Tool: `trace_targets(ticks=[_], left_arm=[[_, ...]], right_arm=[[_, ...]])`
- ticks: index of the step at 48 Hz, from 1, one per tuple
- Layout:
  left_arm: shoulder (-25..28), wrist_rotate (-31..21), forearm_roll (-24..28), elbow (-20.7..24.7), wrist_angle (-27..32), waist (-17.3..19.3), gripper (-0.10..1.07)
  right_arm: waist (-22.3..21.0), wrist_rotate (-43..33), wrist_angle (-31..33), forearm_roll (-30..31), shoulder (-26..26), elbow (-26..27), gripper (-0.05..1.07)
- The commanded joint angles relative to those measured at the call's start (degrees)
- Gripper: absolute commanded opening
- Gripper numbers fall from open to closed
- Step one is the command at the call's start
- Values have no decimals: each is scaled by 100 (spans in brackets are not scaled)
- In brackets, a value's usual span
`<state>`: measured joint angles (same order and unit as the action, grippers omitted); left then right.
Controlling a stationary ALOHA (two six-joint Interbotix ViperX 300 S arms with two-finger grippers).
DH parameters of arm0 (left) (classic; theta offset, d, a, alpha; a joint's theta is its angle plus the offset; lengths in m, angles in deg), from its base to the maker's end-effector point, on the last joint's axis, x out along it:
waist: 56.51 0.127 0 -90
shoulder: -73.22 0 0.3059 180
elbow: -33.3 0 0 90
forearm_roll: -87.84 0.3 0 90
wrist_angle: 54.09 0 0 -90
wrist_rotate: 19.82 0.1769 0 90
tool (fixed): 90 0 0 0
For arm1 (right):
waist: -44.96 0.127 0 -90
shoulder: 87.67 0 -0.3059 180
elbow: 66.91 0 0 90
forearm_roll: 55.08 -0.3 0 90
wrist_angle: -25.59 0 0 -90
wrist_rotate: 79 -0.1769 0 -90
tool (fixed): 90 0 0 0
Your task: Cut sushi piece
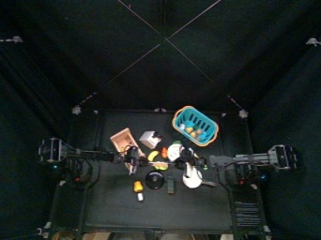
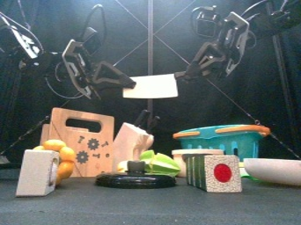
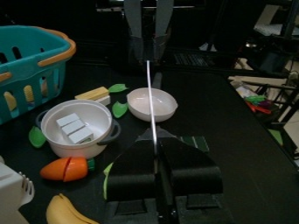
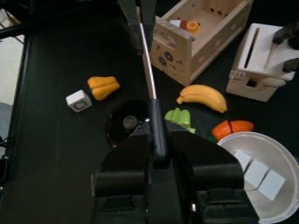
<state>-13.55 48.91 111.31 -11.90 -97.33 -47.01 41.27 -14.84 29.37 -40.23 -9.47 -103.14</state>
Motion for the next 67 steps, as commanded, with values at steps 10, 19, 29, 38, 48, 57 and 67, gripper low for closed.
trace_targets(ticks=[10,19,29,38,48,57,67], left_arm=[[70,9,26,88,-53,-18,29],[765,88,26,352,-53,-378,29],[1494,1257,-958,756,-53,-1151,29],[1679,1433,-1503,879,-53,-1477,29],[2030,1608,-1679,1063,18,-1591,29],[2136,1811,-1995,1143,62,-1626,29],[2232,1793,-2048,1169,123,-1705,29]], right_arm=[[308,-9,255,-158,-18,-44,47],[738,-26,527,-246,105,-281,47],[809,-26,1230,-773,141,-316,47],[896,-35,1292,-325,360,-308,47],[1116,-167,1327,-255,483,-352,47],[1090,-158,1582,-220,606,-352,47],[1081,-158,1582,-220,615,-378,47]])
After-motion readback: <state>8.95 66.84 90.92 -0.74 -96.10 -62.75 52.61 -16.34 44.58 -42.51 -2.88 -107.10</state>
